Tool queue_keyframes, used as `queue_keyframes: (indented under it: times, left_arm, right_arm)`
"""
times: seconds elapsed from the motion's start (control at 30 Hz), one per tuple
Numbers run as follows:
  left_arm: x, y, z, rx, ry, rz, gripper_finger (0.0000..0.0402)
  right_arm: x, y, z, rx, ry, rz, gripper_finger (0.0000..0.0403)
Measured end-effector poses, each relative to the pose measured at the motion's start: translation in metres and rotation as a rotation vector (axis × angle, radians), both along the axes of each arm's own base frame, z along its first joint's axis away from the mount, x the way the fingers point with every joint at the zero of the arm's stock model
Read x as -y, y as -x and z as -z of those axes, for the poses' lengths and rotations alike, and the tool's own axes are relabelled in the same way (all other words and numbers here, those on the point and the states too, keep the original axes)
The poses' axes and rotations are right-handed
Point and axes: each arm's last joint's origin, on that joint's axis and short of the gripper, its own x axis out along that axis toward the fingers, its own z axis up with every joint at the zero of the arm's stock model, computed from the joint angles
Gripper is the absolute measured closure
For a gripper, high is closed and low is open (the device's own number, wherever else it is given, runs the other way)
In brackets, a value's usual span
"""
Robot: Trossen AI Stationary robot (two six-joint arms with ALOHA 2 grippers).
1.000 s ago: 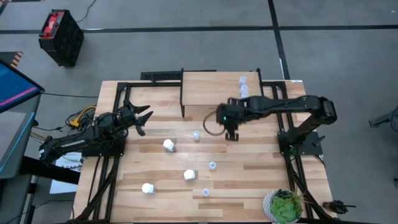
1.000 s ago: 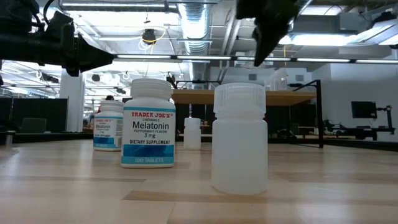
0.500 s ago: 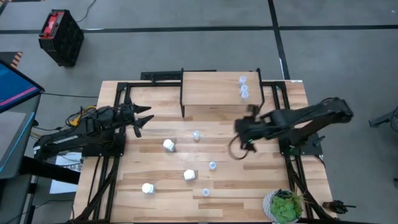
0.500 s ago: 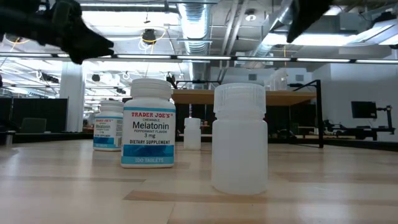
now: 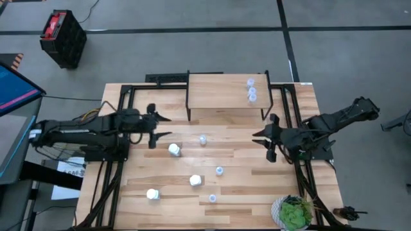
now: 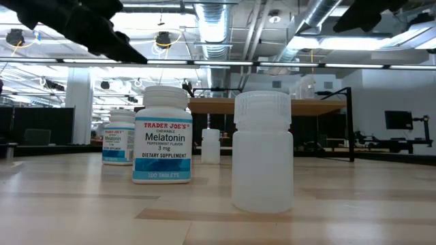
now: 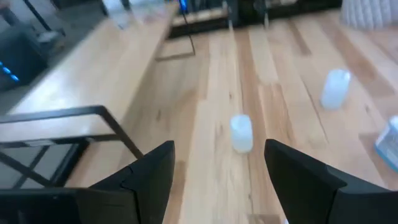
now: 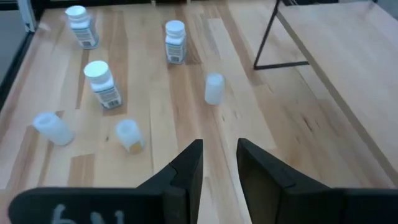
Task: Pick and place medicine bottles onto shelf by color
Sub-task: Put the top white blue pill bottle on the shelf
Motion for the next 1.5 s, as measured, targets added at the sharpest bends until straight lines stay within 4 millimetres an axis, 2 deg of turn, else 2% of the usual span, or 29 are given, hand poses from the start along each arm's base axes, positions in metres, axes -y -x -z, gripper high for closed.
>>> queue_keyframes:
  times: [0.13,0.23,0.43,0.6,0.97,1.17,1.3,1.5]
  left_arm:
    - [0.004,-0.014,0.017,-0.114,0.058,0.001,0.0164]
    - [0.008,-0.022,0.023,-0.135,0.080,0.014,0.0164]
    - [0.015,-0.028,0.021,-0.092,0.075,0.038,0.0163]
    - [0.022,-0.028,0.016,-0.034,0.158,0.079,0.0163]
    - [0.027,-0.027,0.016,-0.045,0.187,0.118,0.0163]
    - [0.028,-0.029,0.005,-0.027,0.194,0.129,0.0140]
    - [0.034,-0.027,0.015,-0.139,0.211,0.170,0.0117]
    - [0.038,-0.029,0.025,-0.220,0.123,0.162,0.0096]
  right_arm:
    - [-0.003,-0.001,0.004,-0.009,0.007,-0.013,0.0282]
    - [-0.003,-0.003,0.006,-0.022,0.013,-0.009,0.0282]
    - [-0.004,-0.006,0.009,-0.039,0.023,-0.008,0.0282]
    - [-0.004,-0.006,0.009,-0.044,0.025,-0.009,0.0282]
    - [-0.004,-0.007,0.008,-0.034,0.026,-0.012,0.0282]
    - [-0.005,-0.008,0.007,-0.018,0.020,-0.012,0.0282]
    - [-0.005,-0.008,0.007,-0.015,0.019,-0.012,0.0282]
    - [-0.005,-0.008,0.007,-0.020,0.020,-0.012,0.0282]
